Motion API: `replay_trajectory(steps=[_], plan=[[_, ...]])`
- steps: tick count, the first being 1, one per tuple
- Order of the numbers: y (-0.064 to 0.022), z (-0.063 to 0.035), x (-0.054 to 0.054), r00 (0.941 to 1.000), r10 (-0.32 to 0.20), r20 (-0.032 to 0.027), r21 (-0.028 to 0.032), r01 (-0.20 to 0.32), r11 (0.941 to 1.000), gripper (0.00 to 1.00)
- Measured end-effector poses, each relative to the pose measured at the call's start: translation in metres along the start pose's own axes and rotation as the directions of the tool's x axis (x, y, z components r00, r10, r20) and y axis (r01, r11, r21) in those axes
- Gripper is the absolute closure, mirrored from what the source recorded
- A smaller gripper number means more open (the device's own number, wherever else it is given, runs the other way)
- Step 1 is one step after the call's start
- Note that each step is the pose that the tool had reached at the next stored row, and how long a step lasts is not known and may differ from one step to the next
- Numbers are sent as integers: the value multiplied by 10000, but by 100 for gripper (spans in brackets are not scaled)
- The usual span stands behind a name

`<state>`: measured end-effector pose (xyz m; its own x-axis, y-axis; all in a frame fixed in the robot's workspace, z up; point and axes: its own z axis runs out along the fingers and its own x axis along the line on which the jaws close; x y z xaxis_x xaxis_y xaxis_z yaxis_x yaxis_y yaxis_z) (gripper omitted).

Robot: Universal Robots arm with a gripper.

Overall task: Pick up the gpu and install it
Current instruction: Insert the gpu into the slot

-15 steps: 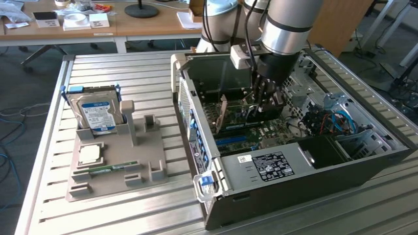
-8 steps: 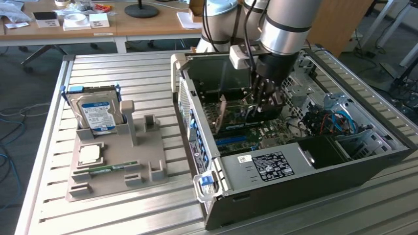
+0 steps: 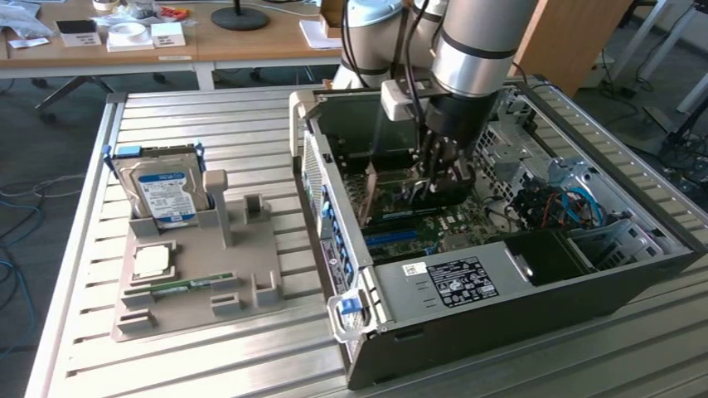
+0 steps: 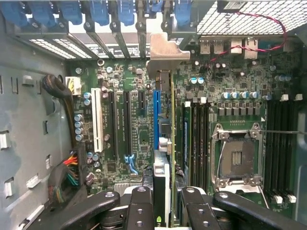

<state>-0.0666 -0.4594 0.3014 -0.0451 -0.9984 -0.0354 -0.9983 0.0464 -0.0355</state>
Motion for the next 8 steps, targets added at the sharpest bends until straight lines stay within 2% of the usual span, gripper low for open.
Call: replay_trajectory(steps=[8], plan=[[8,36,1,10000,-65,13,-1,65,10000,73]])
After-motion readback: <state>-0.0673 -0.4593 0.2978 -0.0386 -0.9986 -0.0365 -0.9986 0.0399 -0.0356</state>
